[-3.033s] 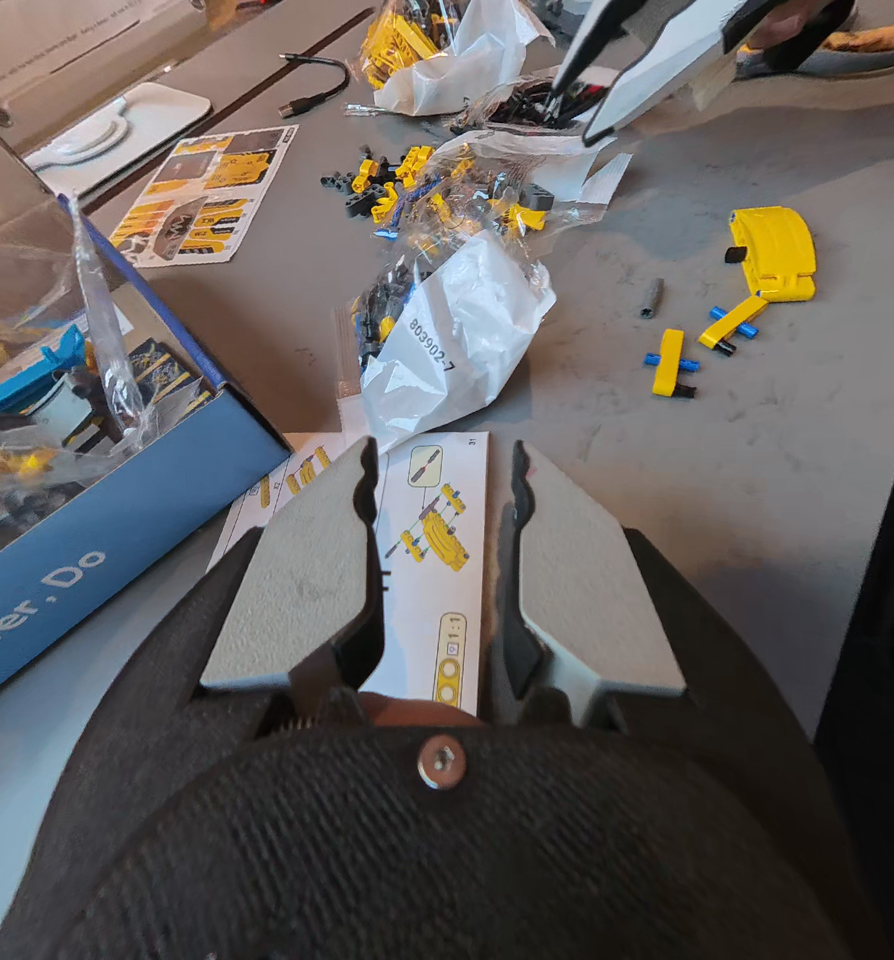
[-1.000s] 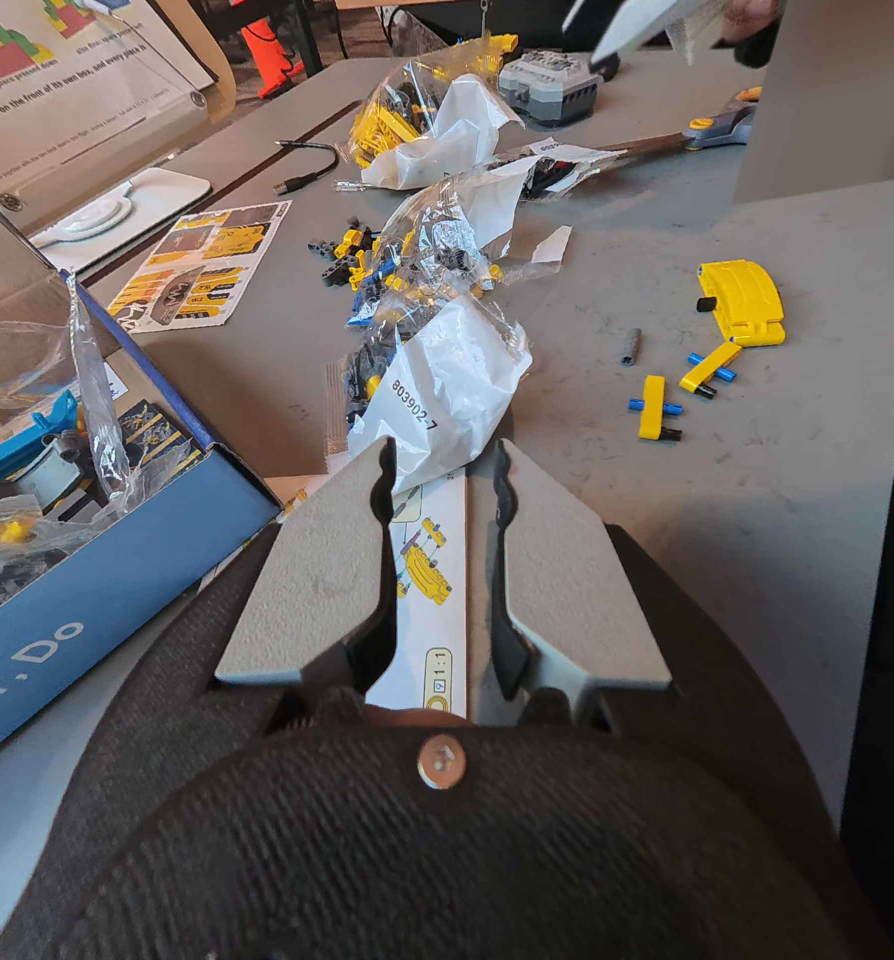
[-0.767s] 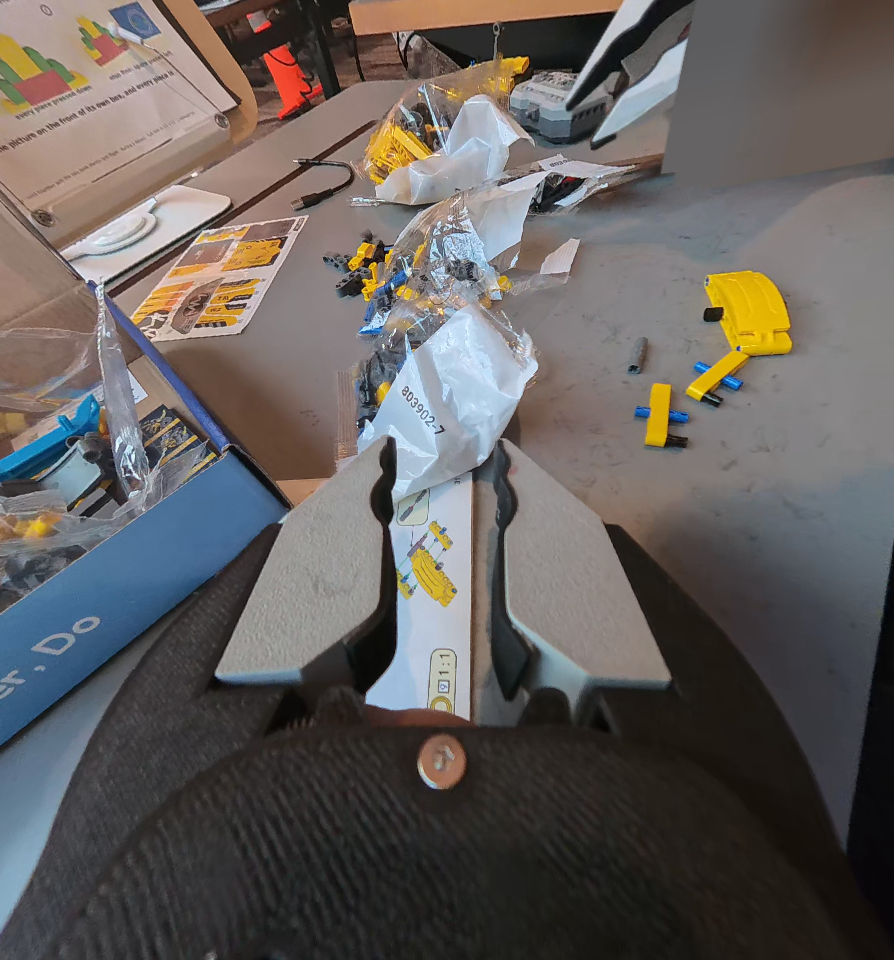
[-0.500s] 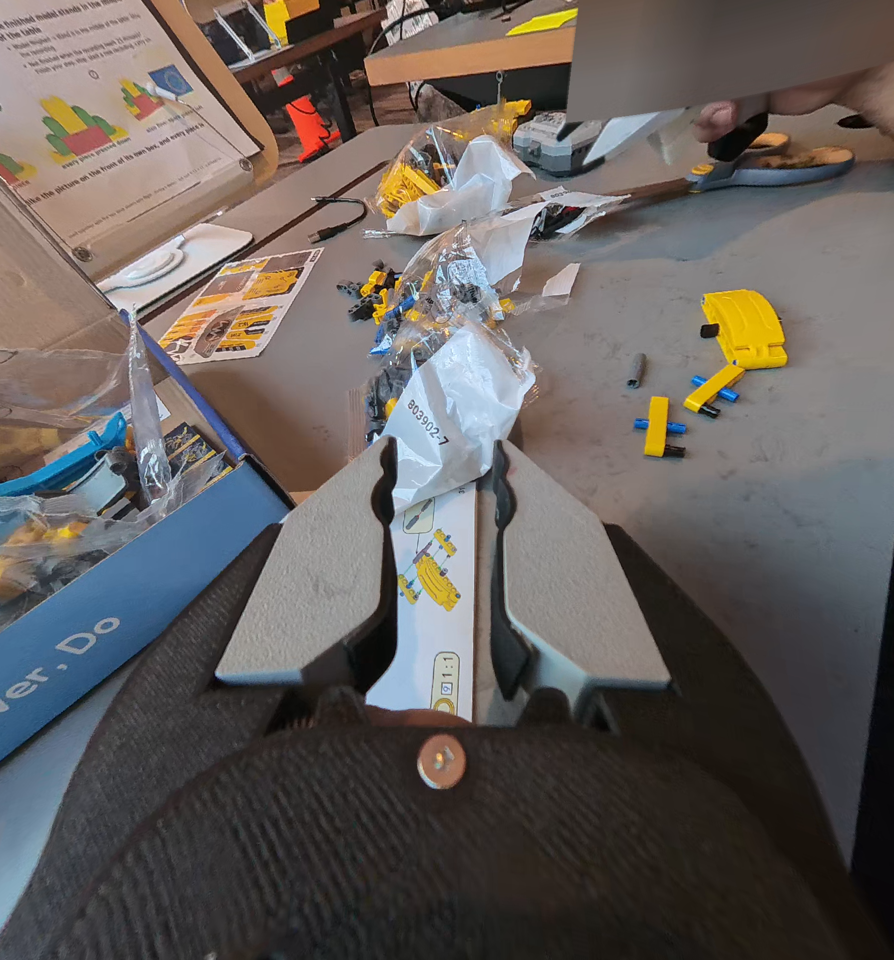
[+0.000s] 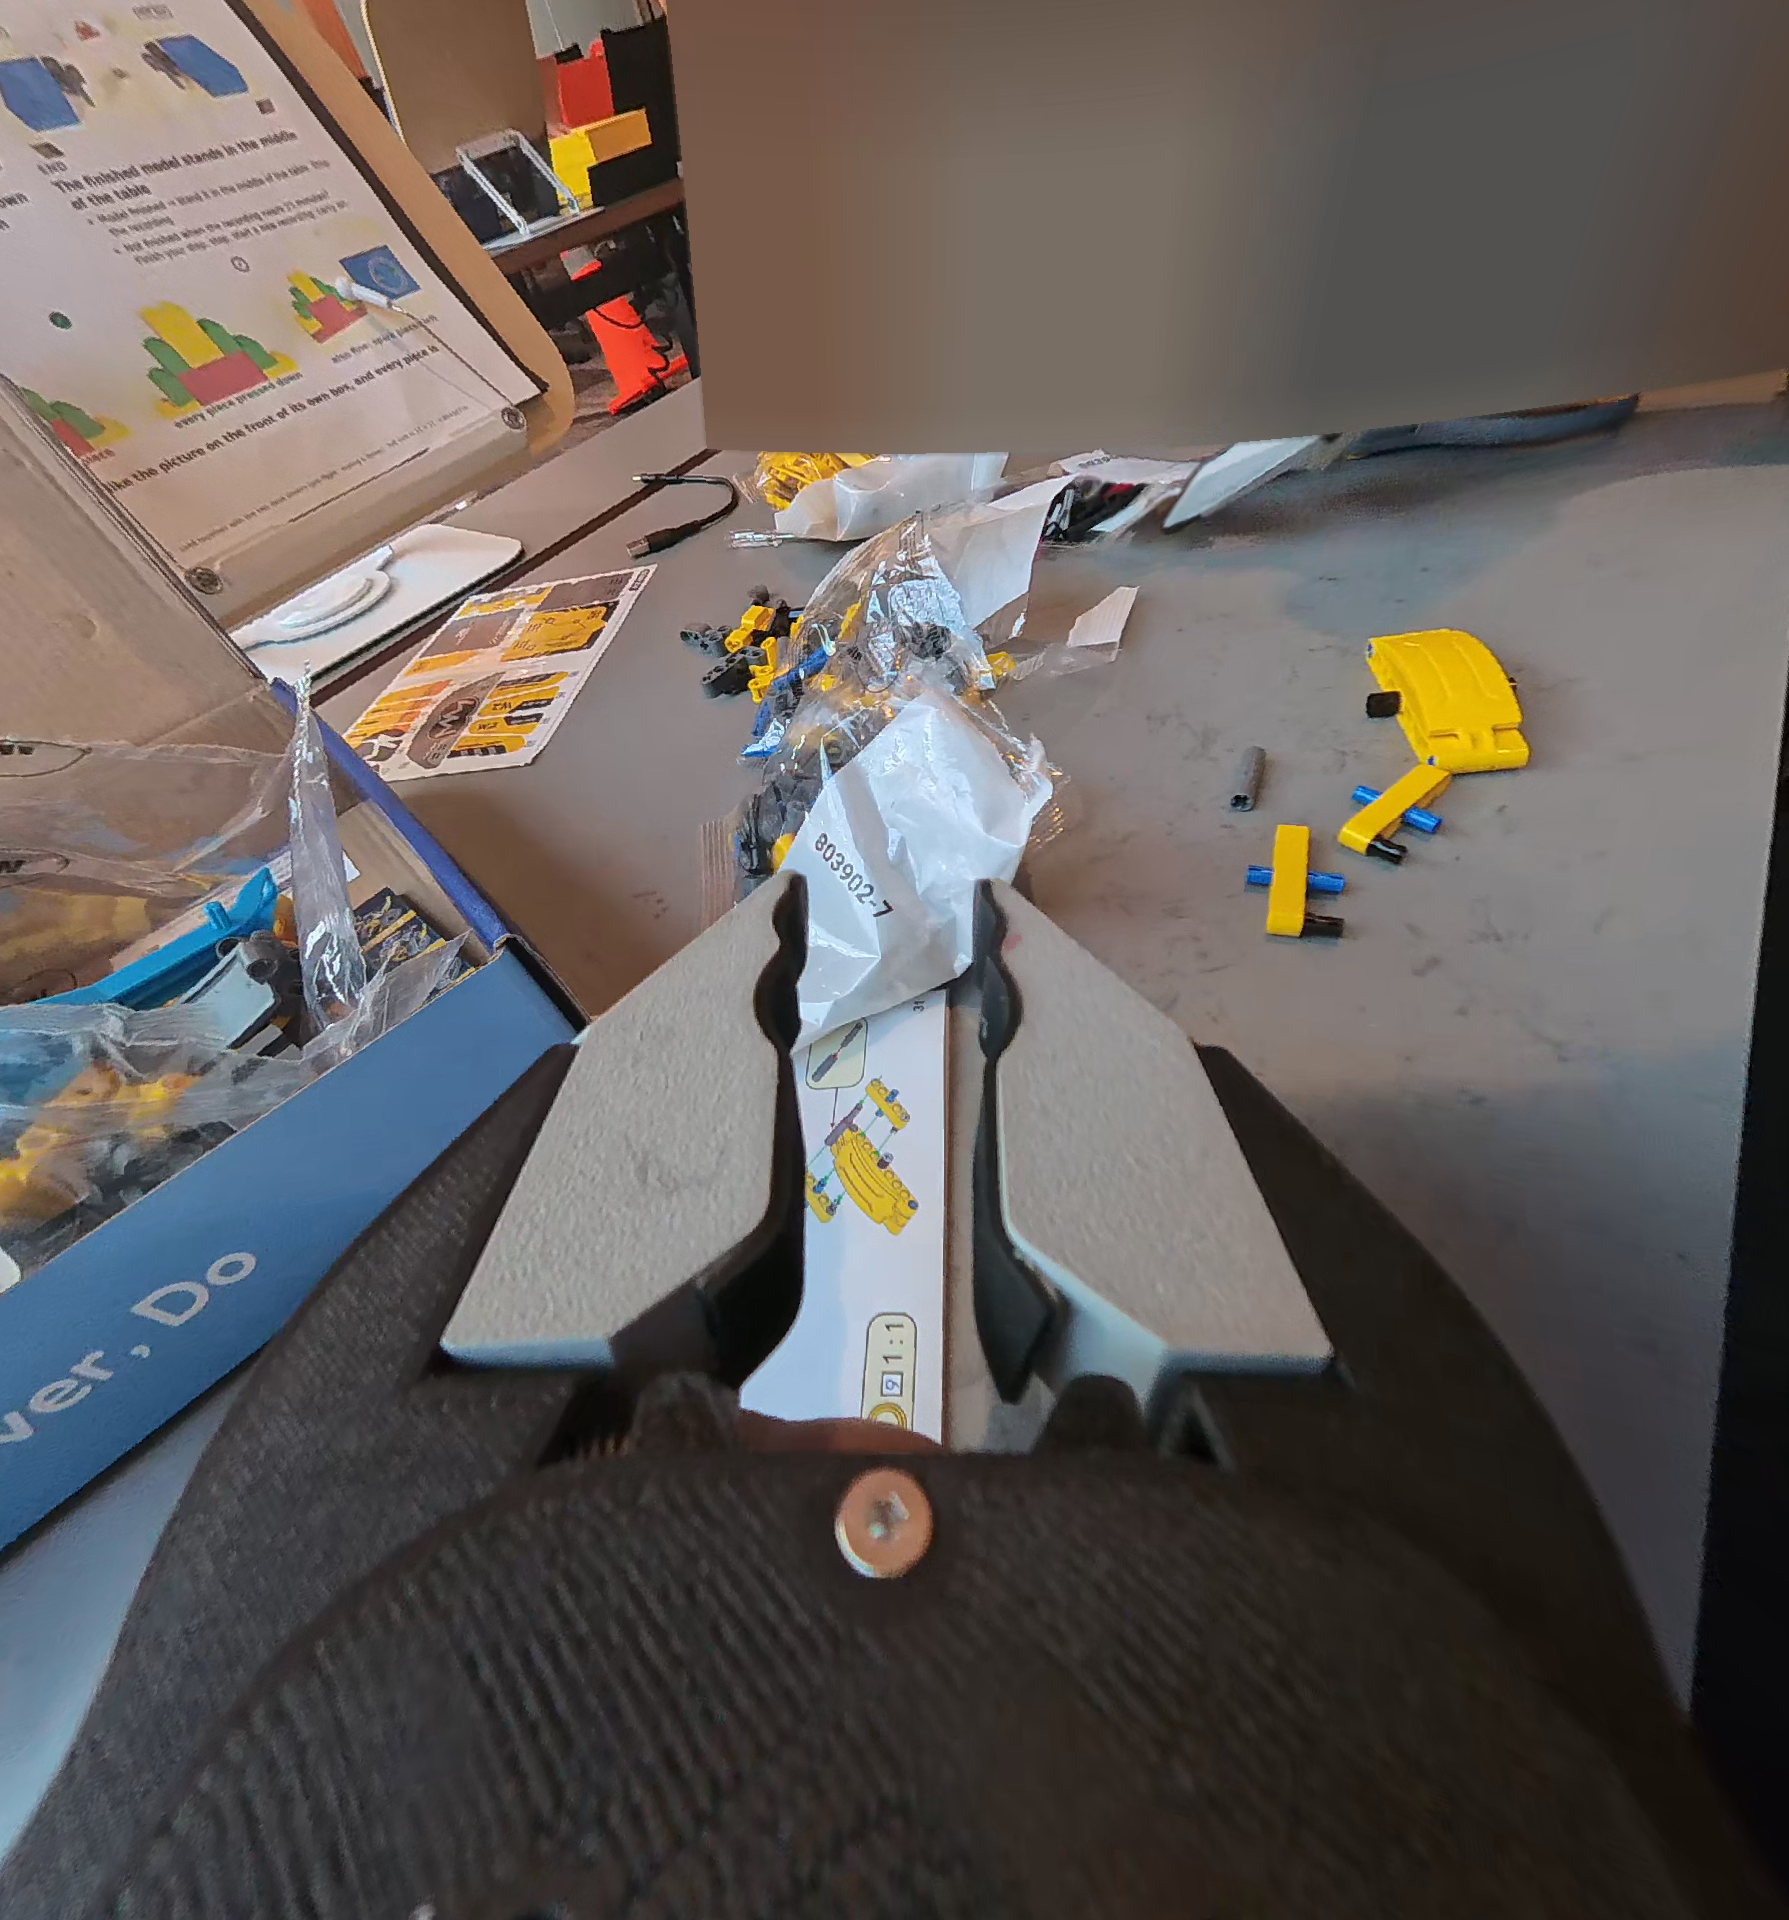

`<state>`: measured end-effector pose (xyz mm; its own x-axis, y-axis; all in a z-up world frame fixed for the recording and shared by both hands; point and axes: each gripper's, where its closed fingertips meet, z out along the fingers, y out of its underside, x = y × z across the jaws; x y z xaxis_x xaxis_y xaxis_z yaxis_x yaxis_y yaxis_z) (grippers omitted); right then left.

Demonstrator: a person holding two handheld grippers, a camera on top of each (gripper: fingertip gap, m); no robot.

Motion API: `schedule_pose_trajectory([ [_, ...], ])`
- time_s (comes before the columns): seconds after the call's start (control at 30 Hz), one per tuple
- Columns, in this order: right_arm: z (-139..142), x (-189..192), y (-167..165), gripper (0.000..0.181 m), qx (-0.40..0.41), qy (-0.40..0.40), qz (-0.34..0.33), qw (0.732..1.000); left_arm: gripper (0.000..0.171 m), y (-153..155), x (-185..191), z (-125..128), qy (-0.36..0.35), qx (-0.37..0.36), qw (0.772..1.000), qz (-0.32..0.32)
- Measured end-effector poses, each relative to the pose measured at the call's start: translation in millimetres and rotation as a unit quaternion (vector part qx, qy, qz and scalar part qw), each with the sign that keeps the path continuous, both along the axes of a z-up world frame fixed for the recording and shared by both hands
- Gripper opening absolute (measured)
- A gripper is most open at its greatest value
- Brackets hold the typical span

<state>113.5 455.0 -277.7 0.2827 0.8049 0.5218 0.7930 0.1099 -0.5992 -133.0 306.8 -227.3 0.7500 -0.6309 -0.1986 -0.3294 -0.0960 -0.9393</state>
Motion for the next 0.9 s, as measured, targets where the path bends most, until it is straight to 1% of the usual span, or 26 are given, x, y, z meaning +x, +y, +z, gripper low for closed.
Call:
schedule_pose_trajectory([
  [0.03, -0.4, -2.2, 1.2, 0.032, 0.023, -0.013, 0.006, 1.000, 0.029, -0.3, -0.1, 0.6, -0.001, 0.002, 1.000, 0.000],
  [0.07, 1.1, -5.0, 1.3, 0.015, 0.039, -0.015, 0.013, 0.999, 0.028, -0.5, -0.1, 1.0, -0.002, 0.002, 1.000, -0.001],
  [0.1, 5.0, -8.2, 1.0, 0.010, 0.046, -0.006, 0.018, 0.999, 0.027, -0.6, -0.1, 1.2, -0.003, 0.002, 1.000, -0.001],
  [0.17, 12.1, -10.4, 1.8, 0.006, 0.027, 0.019, 0.018, 0.999, 0.027, -0.7, -0.1, 1.2, -0.004, 0.001, 1.000, -0.002],
  [0.27, 29.8, -6.7, 10.6, 0.002, 0.017, 0.057, 0.002, 0.998, 0.027, -0.5, 0.1, 0.4, -0.004, -0.003, 1.000, -0.003],
  [0.4, 49.8, -1.6, 14.9, 0.001, 0.013, 0.096, -0.005, 0.995, 0.027, -0.6, 0.3, 0.1, -0.002, -0.003, 1.000, -0.004],
  [0.57, 52.0, 12.2, 14.5, 0.002, 0.020, 0.091, -0.011, 0.996, 0.027, -0.1, 0.3, -0.5, -0.002, -0.005, 1.000, -0.003],
  [0.63, 51.1, 23.2, 21.9, 0.001, 0.018, 0.085, -0.026, 0.996, 0.027, 0.3, 0.5, -1.6, 0.000, -0.008, 1.000, -0.003],
  [0.7, 56.3, 30.7, 34.5, 0.000, 0.019, 0.085, -0.045, 0.995, 0.027, 0.9, 0.9, -1.9, 0.001, -0.009, 1.000, -0.003],
  [0.73, 60.8, 30.6, 39.8, 0.000, 0.008, 0.094, -0.051, 0.994, 0.027, 1.4, 1.0, -1.6, 0.001, -0.007, 1.000, -0.002],
  [0.83, 76.0, 22.8, 53.5, 0.000, -0.056, 0.140, -0.063, 0.987, 0.027, 2.0, 1.1, -2.3, 0.002, -0.009, 1.000, -0.002],
  [0.9, 78.4, 21.7, 65.5, 0.000, -0.108, 0.155, -0.082, 0.979, 0.027, 2.1, 0.8, -1.8, 0.001, -0.008, 1.000, -0.001],
])
